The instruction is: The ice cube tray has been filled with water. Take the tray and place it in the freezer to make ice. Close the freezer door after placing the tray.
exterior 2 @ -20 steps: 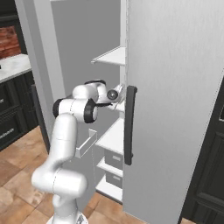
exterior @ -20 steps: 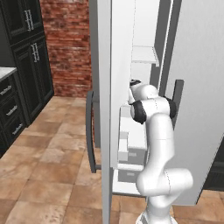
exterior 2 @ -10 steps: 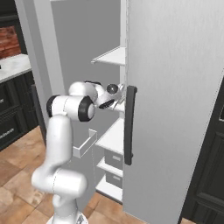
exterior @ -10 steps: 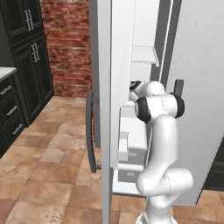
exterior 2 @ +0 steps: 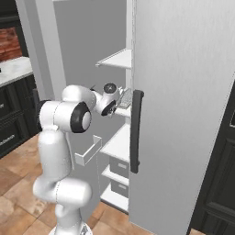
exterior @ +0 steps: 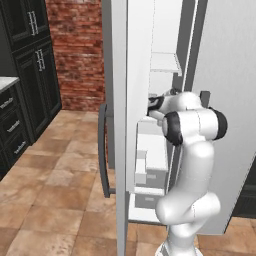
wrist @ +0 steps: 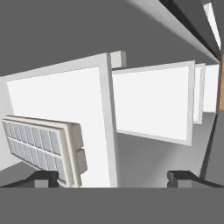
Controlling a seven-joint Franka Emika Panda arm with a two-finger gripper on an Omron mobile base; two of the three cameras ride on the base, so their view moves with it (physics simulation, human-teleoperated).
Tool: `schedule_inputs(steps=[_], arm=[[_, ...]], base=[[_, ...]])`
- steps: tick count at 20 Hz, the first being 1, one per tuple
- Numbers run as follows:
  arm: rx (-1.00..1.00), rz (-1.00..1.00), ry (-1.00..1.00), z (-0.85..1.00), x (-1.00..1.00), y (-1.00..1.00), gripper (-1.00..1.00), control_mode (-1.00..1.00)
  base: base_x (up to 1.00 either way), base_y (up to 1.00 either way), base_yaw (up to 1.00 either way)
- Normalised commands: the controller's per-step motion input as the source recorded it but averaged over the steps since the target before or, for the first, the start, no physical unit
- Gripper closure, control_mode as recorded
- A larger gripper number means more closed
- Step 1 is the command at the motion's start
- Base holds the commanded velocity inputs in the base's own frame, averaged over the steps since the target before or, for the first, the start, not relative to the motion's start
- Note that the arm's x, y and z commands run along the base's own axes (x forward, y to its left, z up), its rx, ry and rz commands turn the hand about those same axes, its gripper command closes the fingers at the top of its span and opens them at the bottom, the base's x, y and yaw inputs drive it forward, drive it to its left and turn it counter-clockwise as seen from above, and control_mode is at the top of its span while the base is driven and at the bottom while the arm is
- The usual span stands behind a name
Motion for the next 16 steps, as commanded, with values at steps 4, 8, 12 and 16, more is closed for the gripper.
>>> schedule_inputs(steps=[4,8,12,16], arm=[[0.0,0.01,0.0,0.23,-1.0,0.0,-1.0,-1.0],[0.0,0.0,-0.05,0.54,-1.0,-0.07,-1.0,-1.0],[0.0,0.0,-0.04,0.82,-1.0,-0.29,-1.0,-1.0],[0.0,0.0,0.0,0.76,-1.0,-0.14,-1.0,-1.0]], base=[[0.0,0.0,0.0],[0.0,0.0,0.0],[0.0,0.0,0.0],[0.0,0.0,0.0]])
